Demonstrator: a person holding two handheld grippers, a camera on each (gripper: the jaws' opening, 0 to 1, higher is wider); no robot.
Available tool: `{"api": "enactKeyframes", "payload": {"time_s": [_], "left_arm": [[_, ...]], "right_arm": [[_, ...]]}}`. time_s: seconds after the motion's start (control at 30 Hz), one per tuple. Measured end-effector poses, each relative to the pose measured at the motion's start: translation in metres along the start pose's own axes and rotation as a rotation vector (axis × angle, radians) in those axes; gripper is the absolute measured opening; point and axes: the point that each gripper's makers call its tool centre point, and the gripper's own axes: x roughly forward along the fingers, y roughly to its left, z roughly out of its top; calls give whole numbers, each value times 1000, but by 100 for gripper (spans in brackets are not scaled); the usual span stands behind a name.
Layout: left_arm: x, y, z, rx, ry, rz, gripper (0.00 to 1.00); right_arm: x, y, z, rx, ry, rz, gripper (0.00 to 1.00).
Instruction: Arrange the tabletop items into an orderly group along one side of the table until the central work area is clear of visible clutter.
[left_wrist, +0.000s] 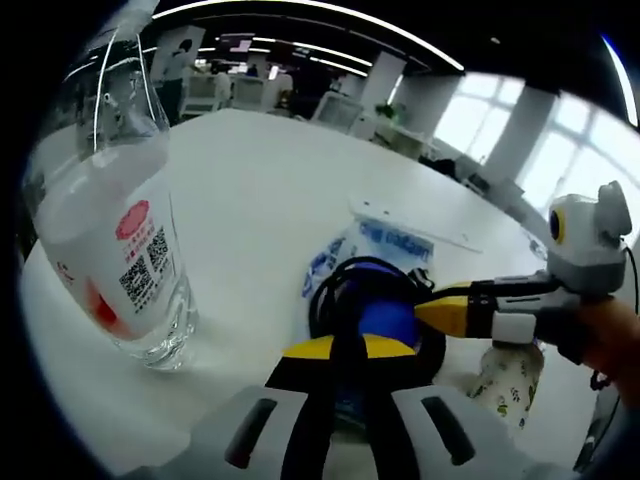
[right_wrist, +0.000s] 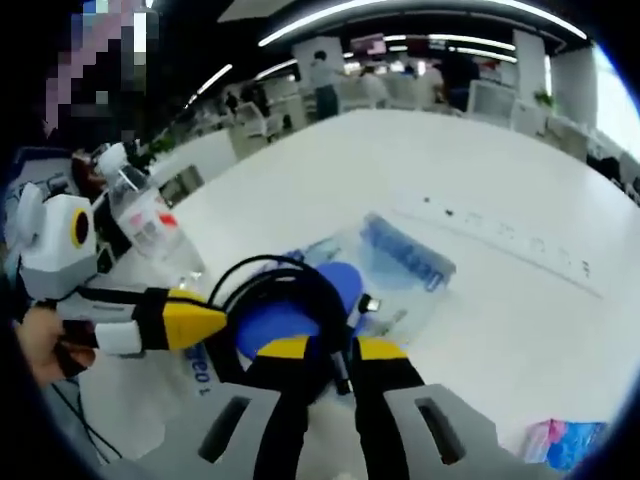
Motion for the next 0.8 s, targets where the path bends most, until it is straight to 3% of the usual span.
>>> {"api": "enactKeyframes", "payload": {"time_s": [0.33, 0.8], "left_arm": [[-6, -2, 5, -33, -5, -6, 4], [-24, -11, 24, -10, -47, -16, 2]], "right_arm": [[-7, 5, 1, 52, -9, 28, 10], [-32, 16, 15, 37, -56, 56, 9]]}}
